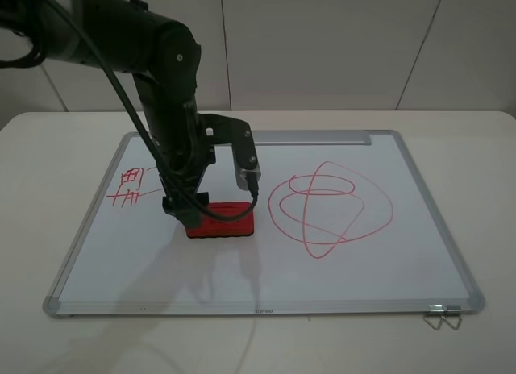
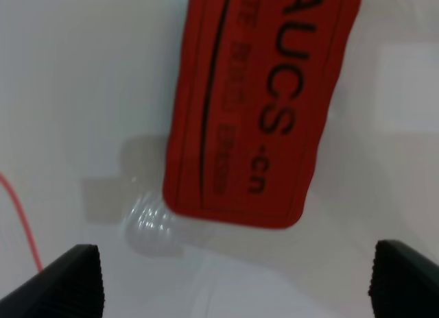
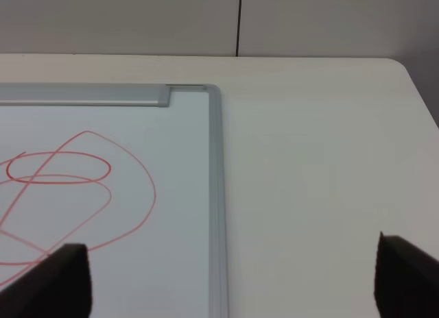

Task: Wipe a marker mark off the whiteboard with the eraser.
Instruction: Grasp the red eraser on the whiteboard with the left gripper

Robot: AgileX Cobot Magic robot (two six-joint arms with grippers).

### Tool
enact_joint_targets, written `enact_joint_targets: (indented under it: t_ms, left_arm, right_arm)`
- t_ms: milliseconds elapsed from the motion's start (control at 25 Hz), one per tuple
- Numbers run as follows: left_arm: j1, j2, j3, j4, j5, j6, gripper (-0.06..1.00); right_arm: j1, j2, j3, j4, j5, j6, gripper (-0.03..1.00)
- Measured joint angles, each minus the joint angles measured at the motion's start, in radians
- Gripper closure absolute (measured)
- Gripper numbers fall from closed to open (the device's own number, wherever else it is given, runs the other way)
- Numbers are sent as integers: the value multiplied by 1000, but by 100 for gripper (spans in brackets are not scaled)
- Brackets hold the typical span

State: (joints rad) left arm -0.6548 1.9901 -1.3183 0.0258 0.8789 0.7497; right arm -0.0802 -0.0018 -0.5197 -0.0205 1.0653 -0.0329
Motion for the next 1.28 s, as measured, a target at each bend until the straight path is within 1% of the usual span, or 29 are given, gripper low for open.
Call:
enact_joint_targets:
  t_ms: [80,160,600,920,1280]
  left_arm:
    - [-22,15,0,-1,-17,2,17]
    - [-27,23,0,-3,-35,2,17]
    - [-27,71,0,-3,-79,0,17]
    - [-27,89,-1,-35,-137,23,17]
    - [-27,102,-1,-37,-148,44,17]
  right_arm:
    - [0,0,0,0,0,0,26]
    - [0,0,0,0,0,0,26]
    - [0,0,0,0,0,0,26]
    - [0,0,0,0,0,0,26]
    - [0,0,0,0,0,0,26]
